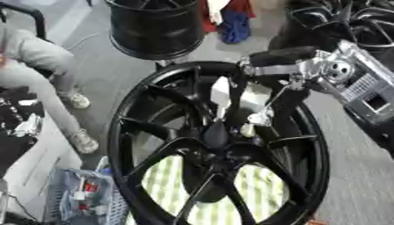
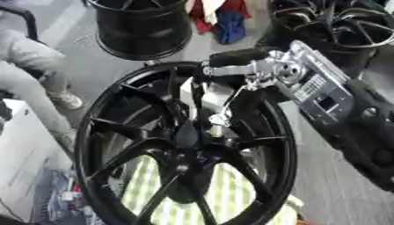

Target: Pull the pin out of the wheel hub.

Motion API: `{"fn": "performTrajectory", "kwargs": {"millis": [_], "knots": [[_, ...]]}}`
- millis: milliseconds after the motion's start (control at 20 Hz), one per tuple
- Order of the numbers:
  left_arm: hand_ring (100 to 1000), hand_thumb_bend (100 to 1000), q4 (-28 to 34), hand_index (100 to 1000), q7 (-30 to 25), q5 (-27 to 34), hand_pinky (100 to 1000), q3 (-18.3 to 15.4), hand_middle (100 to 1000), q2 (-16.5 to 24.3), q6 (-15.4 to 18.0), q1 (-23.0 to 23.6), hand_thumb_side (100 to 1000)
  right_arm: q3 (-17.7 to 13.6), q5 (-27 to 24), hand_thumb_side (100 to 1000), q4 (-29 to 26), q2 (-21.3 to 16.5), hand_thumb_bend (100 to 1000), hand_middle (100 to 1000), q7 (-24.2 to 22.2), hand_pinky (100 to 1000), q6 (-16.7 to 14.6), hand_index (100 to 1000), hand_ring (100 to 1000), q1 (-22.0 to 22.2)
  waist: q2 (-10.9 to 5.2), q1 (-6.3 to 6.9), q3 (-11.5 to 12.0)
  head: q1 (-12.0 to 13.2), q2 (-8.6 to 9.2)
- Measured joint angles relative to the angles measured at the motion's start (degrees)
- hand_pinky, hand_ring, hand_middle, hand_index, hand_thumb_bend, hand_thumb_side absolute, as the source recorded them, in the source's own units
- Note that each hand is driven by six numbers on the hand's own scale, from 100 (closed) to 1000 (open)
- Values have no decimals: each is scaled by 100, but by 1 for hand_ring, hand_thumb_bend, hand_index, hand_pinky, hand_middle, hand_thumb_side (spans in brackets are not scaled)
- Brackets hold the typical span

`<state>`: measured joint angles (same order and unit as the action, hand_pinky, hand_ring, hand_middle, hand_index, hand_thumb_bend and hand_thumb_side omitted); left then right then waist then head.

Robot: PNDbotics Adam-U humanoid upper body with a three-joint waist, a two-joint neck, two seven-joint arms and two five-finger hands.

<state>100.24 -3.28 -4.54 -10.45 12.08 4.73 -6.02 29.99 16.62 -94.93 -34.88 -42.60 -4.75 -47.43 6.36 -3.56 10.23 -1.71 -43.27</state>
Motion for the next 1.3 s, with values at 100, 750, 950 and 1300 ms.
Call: {"fn": "performTrajectory", "kwargs": {"millis": [100, 750, 950, 1300], "knots": [[627, 217, -2, 813, 0, 0, 641, -1, 685, 10, -2, 3, 318, -53, -38, 100, -106, -79, 100, 364, -18, 276, 27, 509, 287, -58, -30, -30, -24, 4, -3], [628, 214, -38, 813, 69, -2, 642, -100, 685, 101, -34, 145, 318, -1497, -749, 100, -1291, -1682, 100, 361, 967, 286, 582, 514, 285, 1414, -154, -62, -495, 150, -6], [628, 214, -38, 813, 109, -2, 642, -133, 685, 99, -33, 146, 319, -2185, -713, 100, -1254, -2033, 100, 378, 1725, 314, 771, 533, 304, 2829, -154, 34, -624, 175, -5], [628, 213, -38, 813, 165, -2, 641, -181, 685, 92, -31, 152, 319, -3219, 376, 169, -472, -1472, 124, 843, 2722, 882, 1147, 896, 833, 4579, -139, 100, -710, 186, -9]]}}
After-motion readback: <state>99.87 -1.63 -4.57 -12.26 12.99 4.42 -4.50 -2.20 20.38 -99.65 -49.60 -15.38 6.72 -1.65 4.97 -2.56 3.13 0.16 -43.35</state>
